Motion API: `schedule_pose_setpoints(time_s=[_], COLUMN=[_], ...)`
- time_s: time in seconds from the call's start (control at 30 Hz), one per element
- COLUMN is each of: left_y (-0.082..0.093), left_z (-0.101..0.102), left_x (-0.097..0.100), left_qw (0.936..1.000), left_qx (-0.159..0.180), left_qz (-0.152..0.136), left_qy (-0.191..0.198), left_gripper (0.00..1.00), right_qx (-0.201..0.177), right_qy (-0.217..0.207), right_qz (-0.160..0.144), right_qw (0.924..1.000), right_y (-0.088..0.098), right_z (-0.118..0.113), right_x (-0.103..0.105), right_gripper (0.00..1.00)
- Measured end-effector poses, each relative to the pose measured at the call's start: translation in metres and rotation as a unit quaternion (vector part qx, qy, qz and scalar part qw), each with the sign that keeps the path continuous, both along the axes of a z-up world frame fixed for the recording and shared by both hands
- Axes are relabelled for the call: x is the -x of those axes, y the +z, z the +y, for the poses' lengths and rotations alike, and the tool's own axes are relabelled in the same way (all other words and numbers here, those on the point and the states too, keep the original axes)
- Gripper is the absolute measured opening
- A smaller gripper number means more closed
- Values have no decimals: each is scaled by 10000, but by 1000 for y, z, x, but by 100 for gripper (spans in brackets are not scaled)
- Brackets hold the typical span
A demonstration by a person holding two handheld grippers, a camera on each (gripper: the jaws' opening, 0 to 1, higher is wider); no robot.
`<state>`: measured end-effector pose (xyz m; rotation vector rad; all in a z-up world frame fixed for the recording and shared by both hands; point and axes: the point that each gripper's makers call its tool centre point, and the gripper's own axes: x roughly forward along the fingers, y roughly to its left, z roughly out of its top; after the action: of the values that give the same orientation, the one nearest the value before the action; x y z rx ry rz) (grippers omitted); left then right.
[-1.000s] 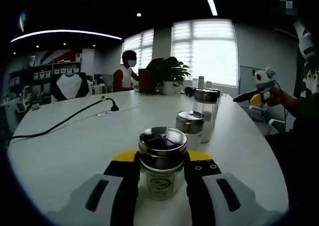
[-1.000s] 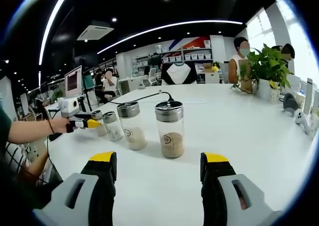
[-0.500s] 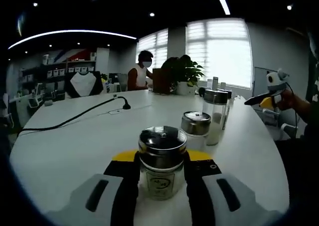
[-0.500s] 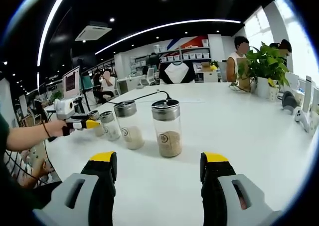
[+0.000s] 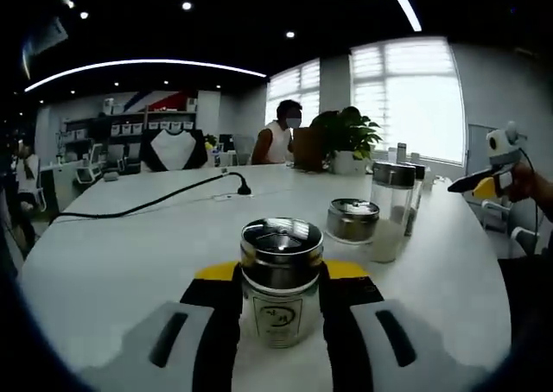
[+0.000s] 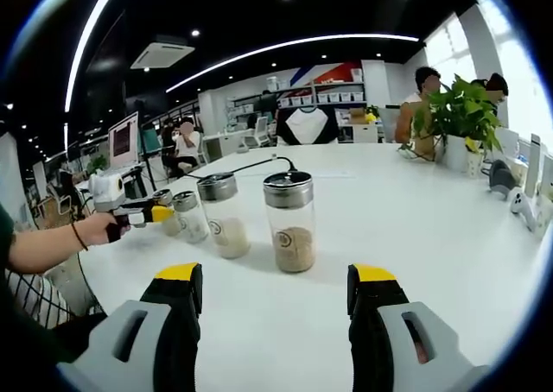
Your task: Rotate the seasoning bottle until the label or dispensing opening points toward the visible target arrow and the bottle remains upright within the marked orientation range
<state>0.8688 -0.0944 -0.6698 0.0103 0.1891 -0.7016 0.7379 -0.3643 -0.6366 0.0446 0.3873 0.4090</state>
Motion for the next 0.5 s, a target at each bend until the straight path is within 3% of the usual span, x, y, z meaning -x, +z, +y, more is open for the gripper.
schedule_pose_setpoints(time_s=[0.5], left_y=[0], left_z=[2], left_x=[0], left_qw=[9966], left_qx=[114], left_qz=[-93], left_qy=[817], left_gripper=[37], right_qx=[-5], right_qy=[3], right_qz=[54], right_qw=[10000], right_y=[-3], right_z=[2], right_x=[-1], right_gripper=[69])
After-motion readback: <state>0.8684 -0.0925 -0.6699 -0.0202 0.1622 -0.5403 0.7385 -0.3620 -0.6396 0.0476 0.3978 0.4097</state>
